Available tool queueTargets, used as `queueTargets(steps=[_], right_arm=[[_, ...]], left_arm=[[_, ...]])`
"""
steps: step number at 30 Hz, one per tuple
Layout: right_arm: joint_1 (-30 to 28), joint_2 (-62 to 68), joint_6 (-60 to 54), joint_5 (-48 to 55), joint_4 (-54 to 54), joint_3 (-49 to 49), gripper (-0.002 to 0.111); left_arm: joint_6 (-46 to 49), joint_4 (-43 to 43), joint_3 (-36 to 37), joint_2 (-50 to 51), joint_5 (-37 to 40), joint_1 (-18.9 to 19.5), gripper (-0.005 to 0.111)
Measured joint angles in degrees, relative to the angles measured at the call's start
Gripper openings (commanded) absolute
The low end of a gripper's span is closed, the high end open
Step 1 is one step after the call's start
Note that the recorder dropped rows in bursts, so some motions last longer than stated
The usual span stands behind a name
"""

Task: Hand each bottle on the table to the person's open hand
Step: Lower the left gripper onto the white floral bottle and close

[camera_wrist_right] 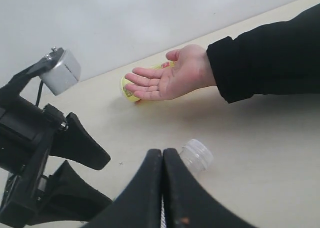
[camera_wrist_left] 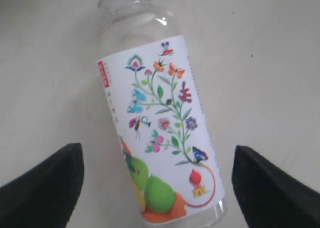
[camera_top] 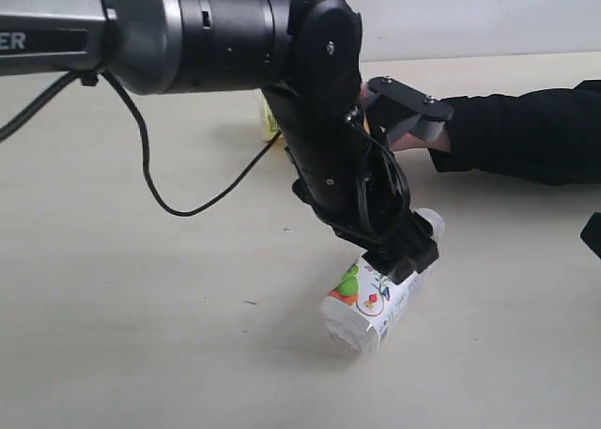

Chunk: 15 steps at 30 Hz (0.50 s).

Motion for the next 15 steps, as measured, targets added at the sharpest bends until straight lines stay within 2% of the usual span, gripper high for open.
queueTargets(steps=[15], right_arm=[[0.0, 0.0, 0.0, 0.0, 0.0, 0.0, 0.0]], left_arm=[[-4.33, 2.64, -1.5, 7.05, -4.56, -1.12, 0.078]])
